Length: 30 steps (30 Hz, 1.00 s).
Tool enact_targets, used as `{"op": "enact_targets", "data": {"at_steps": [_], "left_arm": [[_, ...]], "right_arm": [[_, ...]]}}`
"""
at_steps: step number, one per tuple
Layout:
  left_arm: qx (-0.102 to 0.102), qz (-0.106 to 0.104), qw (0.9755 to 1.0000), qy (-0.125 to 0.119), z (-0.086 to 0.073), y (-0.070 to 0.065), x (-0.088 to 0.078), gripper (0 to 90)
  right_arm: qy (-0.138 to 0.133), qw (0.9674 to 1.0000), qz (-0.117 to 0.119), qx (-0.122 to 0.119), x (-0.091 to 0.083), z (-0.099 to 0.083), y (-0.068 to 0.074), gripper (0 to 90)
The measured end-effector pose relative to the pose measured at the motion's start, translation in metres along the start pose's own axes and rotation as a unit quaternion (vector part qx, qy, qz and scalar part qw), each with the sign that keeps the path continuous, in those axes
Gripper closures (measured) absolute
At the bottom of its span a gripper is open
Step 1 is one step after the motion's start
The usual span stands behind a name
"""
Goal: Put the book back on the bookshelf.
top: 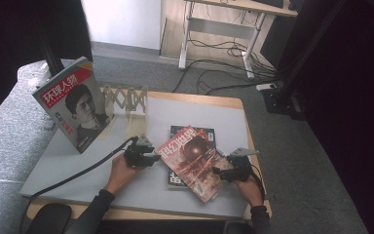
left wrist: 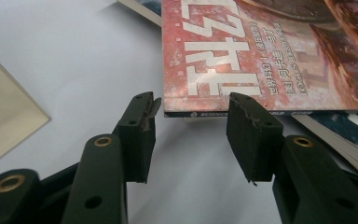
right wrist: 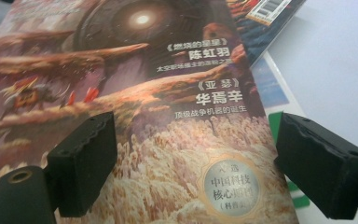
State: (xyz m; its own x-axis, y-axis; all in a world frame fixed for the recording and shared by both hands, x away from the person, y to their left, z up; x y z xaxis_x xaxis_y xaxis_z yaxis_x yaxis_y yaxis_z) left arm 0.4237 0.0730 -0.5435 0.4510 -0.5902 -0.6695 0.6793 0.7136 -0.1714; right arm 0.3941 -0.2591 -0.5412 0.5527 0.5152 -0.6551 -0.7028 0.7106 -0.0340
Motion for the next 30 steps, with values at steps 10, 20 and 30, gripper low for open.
{"op": "enact_targets", "data": {"at_steps": [10,20,30], "left_arm": [[-0.01,0.019,0.9997,-0.015,0.011,0.009,0.011,48.7],[-0.027,0.026,0.9991,-0.021,0.016,0.01,0.017,40.7],[-0.005,-0.015,0.9997,-0.019,0.007,-0.021,0.006,29.8]], "right_arm": [[0.003,1.0,-0.003,-0.008,-0.012,-0.009,0.015,12.4],[-0.001,0.9999,-0.006,-0.015,-0.023,-0.017,0.031,12.4],[0.004,0.9994,0.008,-0.033,-0.035,-0.025,0.041,9.5]]}}
Point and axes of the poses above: each handheld gripper's, and its own axes: x roughly forward along the jaws, z roughly out of its top, y roughly to its left, the point moved 5 cm from there along x, roughly forward along the jaws, and after that the axes turned 8 degrees about -x, right-handed, at the moved point
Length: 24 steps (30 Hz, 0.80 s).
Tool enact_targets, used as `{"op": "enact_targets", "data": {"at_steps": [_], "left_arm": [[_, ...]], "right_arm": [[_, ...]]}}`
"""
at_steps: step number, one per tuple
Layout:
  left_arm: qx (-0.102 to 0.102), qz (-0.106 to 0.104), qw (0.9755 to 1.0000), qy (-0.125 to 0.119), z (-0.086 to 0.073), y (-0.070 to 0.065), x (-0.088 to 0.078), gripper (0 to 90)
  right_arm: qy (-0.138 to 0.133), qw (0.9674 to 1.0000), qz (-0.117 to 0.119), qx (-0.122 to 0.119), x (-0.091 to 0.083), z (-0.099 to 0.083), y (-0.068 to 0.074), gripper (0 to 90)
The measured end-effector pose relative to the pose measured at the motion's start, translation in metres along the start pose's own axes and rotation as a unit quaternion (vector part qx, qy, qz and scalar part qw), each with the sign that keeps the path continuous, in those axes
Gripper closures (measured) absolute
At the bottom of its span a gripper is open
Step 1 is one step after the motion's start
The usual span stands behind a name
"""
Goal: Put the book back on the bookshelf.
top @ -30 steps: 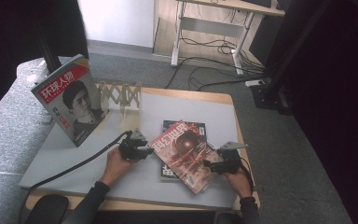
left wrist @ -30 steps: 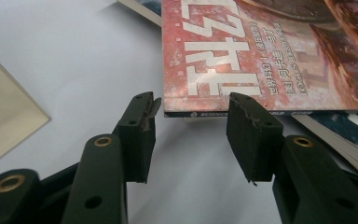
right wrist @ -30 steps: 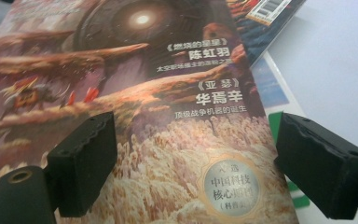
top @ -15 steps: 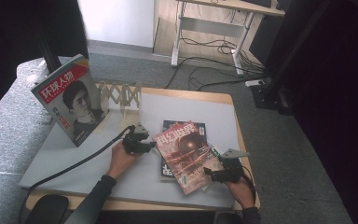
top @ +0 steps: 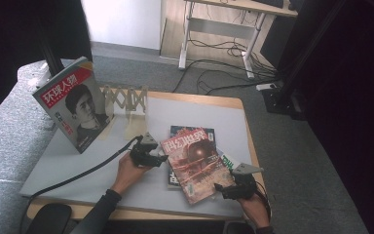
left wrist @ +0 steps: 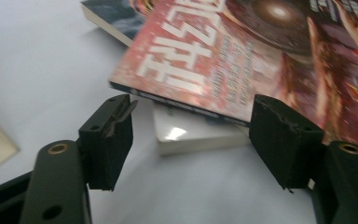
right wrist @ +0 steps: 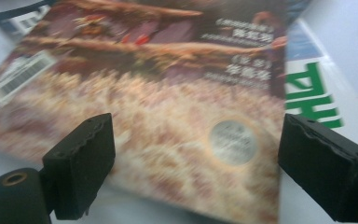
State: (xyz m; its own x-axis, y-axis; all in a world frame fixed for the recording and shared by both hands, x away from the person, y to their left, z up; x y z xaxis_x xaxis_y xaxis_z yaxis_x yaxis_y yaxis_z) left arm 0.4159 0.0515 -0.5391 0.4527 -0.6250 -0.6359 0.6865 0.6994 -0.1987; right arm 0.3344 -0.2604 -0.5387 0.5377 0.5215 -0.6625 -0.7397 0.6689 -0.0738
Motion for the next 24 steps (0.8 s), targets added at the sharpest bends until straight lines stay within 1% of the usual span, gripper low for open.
{"op": "enact_targets", "data": {"at_steps": [3,5,7,10,11,12,14,17,19,21,24], "left_arm": [[0.009,-0.007,0.9999,0.0,-0.005,-0.008,0.001,27.8],[0.007,-0.014,0.9999,0.0,-0.006,-0.01,0.003,27.6],[0.009,-0.011,0.9999,0.001,-0.008,-0.011,0.006,27.4],[0.011,-0.007,0.9999,0.004,-0.009,-0.009,0.008,26.0],[0.013,-0.006,0.9999,0.003,-0.009,-0.009,0.008,25.9],[0.016,-0.004,0.9999,0.002,-0.009,-0.01,0.008,26.1],[0.015,-0.003,0.9999,0.002,-0.009,-0.009,0.008,26.0],[0.011,-0.004,0.9999,0.001,-0.008,-0.008,0.009,25.4],[0.008,-0.006,0.9999,0.001,-0.007,-0.006,0.01,24.3],[0.005,-0.009,0.9999,0.003,-0.007,-0.005,0.01,23.5],[0.01,-0.008,0.9999,0.001,-0.007,-0.006,0.009,25.0]], "right_arm": [[0.0,1.0,0.002,-0.003,-0.002,-0.002,0.004,8.3],[0.002,0.9999,0.009,-0.008,-0.002,-0.003,0.007,8.5],[0.001,0.9998,0.015,-0.015,-0.001,-0.003,0.01,8.5],[0.002,0.9997,0.013,-0.019,-0.002,-0.003,0.011,9.7],[0.001,0.9996,0.016,-0.022,-0.002,-0.003,0.012,10.0],[0.0,0.9995,0.02,-0.026,-0.002,-0.003,0.013,9.9],[0.006,0.999,0.023,-0.039,-0.002,-0.005,0.014,9.5],[0.005,0.9992,0.017,-0.035,-0.002,-0.006,0.015,9.0],[0.007,0.9992,0.013,-0.038,-0.001,-0.006,0.015,8.2],[0.012,0.9994,0.007,-0.033,0.0,-0.006,0.015,6.3],[0.015,0.9996,0.0,-0.026,0.001,-0.007,0.015,3.1]]}}
Point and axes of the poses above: each handheld gripper's, and its own axes: x roughly forward along the jaws, z roughly out of its top, y roughly to its left, the point moved 5 cm from there along x, roughly forward along the jaws, and after that the axes turned 8 degrees about -x, right-handed, at the moved point
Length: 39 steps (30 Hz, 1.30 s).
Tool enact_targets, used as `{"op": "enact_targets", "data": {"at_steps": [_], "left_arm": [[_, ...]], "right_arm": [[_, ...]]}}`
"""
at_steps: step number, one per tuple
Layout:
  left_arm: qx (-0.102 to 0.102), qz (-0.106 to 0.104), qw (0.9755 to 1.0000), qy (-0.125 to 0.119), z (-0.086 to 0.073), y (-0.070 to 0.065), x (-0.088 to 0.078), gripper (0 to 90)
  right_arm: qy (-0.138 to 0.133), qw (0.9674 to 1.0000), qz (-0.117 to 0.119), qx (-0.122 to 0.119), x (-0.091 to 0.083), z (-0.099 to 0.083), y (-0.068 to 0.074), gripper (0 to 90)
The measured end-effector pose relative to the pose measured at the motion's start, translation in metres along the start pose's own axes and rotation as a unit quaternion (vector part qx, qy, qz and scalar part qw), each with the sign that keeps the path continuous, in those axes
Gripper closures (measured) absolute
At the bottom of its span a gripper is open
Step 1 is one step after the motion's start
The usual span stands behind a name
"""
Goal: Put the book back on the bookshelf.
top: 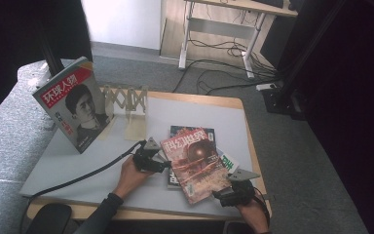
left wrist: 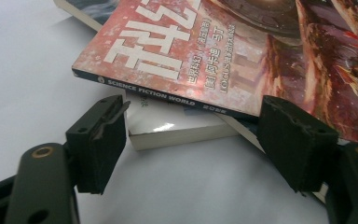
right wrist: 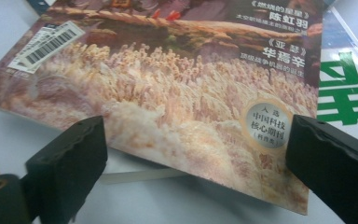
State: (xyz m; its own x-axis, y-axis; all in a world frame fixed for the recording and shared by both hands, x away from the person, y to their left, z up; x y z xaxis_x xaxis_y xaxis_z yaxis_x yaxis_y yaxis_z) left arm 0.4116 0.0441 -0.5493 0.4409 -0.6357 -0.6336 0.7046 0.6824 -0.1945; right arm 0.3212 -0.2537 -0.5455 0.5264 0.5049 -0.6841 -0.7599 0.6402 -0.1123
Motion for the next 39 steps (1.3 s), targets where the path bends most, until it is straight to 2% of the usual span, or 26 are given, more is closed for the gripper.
{"op": "enact_targets", "data": {"at_steps": [5,22,35,37,39], "left_arm": [[0.004,0.002,1.0,0.003,-0.001,-0.001,-0.002,26.8],[0.012,0.002,0.9999,0.004,-0.001,-0.003,-0.006,27.8],[0.026,0.006,0.9995,0.014,-0.006,-0.006,-0.012,27.7],[0.021,0.003,0.9997,0.013,-0.007,-0.004,-0.014,27.7],[0.019,0.002,0.9997,0.014,-0.008,-0.003,-0.015,27.7]], "right_arm": [[0.006,0.9998,-0.002,0.017,0.003,-0.001,-0.002,0.0],[0.019,0.9992,-0.017,0.03,0.019,0.019,-0.001,0.0],[0.017,0.9989,-0.038,0.021,0.038,0.041,0.002,0.0],[0.013,0.9993,-0.033,0.015,0.039,0.042,0.002,0.0],[0.006,0.9996,-0.017,0.02,0.037,0.042,0.0,0.0]]}}
Point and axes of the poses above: each handheld gripper's, and its own axes: x roughly forward along the jaws, z roughly out of its top, y roughly to its left, the point moved 5 cm from there along x, roughly forward along the jaws, and after that the axes turned 8 degrees about -x, right-handed, at the moved point
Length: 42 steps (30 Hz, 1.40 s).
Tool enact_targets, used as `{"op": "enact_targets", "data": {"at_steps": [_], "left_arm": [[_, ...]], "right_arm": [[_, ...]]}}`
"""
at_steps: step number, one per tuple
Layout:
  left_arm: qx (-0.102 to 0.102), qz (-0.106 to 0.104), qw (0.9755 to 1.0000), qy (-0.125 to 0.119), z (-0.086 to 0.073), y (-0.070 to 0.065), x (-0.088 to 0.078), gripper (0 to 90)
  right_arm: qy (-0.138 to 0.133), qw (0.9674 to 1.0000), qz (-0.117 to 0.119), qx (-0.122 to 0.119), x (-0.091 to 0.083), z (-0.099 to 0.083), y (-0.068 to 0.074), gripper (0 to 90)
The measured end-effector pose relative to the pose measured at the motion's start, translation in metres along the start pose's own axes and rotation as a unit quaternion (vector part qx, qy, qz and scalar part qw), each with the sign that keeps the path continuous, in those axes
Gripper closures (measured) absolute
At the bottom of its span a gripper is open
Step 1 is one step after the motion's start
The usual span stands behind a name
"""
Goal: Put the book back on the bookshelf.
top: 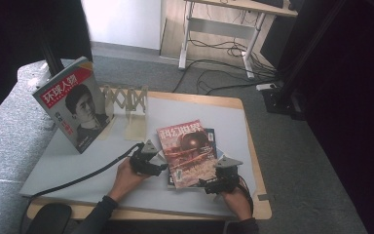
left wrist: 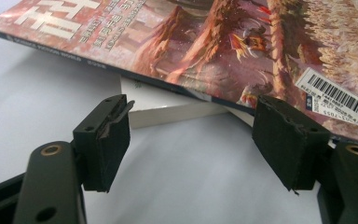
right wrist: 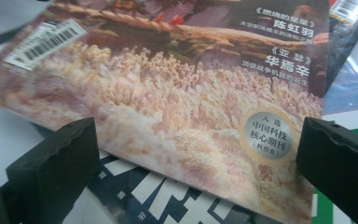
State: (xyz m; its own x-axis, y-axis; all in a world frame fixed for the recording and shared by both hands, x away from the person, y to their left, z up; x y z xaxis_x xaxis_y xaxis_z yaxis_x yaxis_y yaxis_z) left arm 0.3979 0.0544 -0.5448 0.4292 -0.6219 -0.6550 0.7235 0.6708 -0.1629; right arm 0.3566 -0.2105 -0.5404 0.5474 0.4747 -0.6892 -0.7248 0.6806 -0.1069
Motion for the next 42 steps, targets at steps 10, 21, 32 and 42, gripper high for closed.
{"op": "enact_targets", "data": {"at_steps": [10,21,32,42], "left_arm": [[-0.009,-0.011,0.9999,-0.004,0.0,0.0,-0.002,27.8],[-0.013,-0.015,0.9998,-0.007,0.003,0.001,-0.006,27.9],[-0.033,-0.023,0.9991,-0.007,0.006,0.003,-0.001,30.5],[-0.059,-0.021,0.998,-0.005,0.011,0.006,0.008,32.2]], "right_arm": [[-0.005,0.9999,0.004,0.012,-0.01,-0.015,-0.01,5.7],[-0.017,0.9991,0.037,0.008,-0.014,-0.014,0.009,5.4],[-0.03,0.9983,0.051,-0.001,-0.016,-0.002,0.012,11.0],[-0.031,0.9981,0.047,0.024,0.006,0.005,0.0,15.2]]}}
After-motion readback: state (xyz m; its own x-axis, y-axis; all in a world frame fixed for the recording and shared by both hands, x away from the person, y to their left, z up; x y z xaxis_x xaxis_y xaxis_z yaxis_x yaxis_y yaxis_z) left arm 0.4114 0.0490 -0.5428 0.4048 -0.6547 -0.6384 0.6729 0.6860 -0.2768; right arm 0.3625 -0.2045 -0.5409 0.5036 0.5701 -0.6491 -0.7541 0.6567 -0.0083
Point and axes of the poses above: each handheld gripper's, and its own axes: x roughly forward along the jaws, z roughly out of its top, y roughly to its left, the point moved 5 cm from there along x, roughly forward along the jaws, and after that the axes turned 8 degrees about -x, right-handed, at the moved point
